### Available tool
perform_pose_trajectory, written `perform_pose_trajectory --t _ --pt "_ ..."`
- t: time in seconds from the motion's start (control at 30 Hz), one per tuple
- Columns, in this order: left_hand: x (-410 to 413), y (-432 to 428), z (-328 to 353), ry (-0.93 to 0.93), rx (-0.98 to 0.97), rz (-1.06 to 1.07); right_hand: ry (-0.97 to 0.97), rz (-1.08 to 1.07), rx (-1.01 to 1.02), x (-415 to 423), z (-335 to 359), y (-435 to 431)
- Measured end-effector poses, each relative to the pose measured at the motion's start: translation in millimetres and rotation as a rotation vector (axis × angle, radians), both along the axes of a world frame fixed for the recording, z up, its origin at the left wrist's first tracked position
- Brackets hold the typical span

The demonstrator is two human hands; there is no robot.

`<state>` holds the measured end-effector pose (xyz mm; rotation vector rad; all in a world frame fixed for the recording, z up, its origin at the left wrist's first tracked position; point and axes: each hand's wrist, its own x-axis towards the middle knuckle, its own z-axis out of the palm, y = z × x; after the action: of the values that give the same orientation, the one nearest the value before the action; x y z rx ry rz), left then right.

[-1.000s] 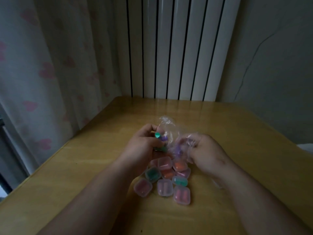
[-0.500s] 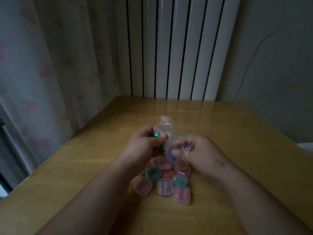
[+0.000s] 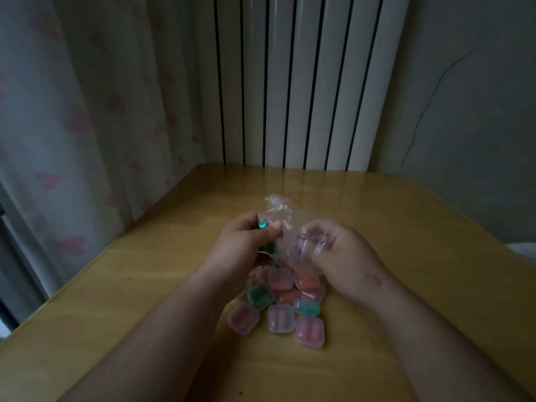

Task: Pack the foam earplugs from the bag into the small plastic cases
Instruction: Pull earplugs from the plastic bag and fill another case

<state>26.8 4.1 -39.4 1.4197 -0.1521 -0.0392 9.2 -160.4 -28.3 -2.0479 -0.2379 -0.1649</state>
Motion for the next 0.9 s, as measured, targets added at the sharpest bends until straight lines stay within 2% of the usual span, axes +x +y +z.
perform_pose_trajectory --t 0.27,0.47,0.73,0.9 --pt "-1.9 -0.3 -0.5 -0.026 -0.047 -0.089 0.071 -0.014 0.01 -0.1 2.1 2.8" --pt "3.7 -0.9 -0.4 0.006 -0.158 -0.021 0.093 -0.018 0.123 1.5 2.1 -0.4" --pt "1.4 2.7 -3.0 -0.039 -0.145 -0.119 0.116 0.105 0.298 -0.9 5.2 2.1" --pt "0.5 2.1 -1.6 -0.036 -0.148 -0.173 0.113 0.088 0.212 -1.8 3.5 1.1"
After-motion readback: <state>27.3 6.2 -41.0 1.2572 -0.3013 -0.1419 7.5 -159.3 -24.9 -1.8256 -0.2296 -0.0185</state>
